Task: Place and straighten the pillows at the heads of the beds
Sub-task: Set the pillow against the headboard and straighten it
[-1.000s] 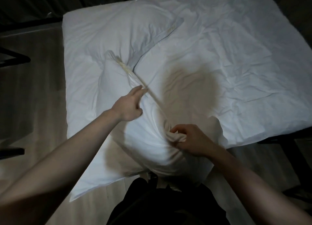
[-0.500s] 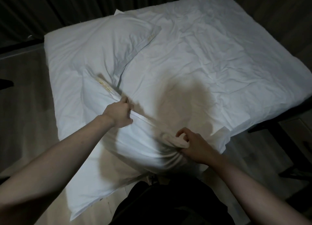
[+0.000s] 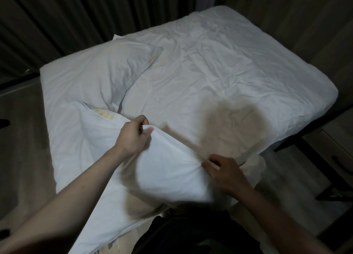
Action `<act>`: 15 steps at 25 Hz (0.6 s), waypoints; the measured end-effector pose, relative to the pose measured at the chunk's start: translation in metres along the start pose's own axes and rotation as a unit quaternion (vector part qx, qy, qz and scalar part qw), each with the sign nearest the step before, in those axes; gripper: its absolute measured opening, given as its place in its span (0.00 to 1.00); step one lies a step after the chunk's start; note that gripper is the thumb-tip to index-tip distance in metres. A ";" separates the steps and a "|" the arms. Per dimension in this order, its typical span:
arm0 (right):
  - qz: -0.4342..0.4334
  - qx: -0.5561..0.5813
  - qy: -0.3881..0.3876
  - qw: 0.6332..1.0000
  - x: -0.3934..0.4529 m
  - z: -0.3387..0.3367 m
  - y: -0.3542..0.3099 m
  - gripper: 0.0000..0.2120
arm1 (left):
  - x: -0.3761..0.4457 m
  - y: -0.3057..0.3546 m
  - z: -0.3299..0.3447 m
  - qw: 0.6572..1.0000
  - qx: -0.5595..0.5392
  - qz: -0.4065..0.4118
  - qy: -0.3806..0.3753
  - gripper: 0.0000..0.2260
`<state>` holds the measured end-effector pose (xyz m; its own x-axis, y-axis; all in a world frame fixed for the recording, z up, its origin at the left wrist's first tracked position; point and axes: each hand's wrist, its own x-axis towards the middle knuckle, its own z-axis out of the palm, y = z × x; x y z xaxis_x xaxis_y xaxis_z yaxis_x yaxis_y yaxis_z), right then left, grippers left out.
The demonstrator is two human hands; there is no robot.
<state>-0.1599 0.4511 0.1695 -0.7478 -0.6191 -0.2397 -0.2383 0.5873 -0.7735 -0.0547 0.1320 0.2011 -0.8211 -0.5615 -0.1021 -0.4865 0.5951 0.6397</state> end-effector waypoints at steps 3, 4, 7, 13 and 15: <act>0.029 0.074 0.063 0.995 -0.002 -0.067 0.026 0.14 | 0.000 0.057 0.030 0.999 -0.037 0.030 0.004 0.11; 0.036 0.088 0.070 0.993 -0.003 -0.086 0.035 0.14 | 0.002 0.075 0.040 0.998 -0.048 0.042 0.005 0.10; 0.049 0.113 0.091 0.988 -0.007 -0.142 0.057 0.14 | 0.013 0.130 0.069 0.995 -0.068 0.067 0.018 0.11; 0.033 0.118 0.173 0.977 0.002 -0.242 0.085 0.13 | 0.055 0.227 0.113 0.990 -0.099 0.100 0.006 0.08; 0.032 0.112 0.207 0.971 0.009 -0.271 0.092 0.12 | 0.079 0.259 0.126 0.987 -0.111 0.118 -0.006 0.08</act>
<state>-0.3559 0.6410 0.2549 -0.9526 -0.2956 -0.0714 -0.0768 0.4610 -0.8841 -0.2827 0.3142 0.2632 -0.9077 -0.4149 0.0617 -0.2053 0.5678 0.7972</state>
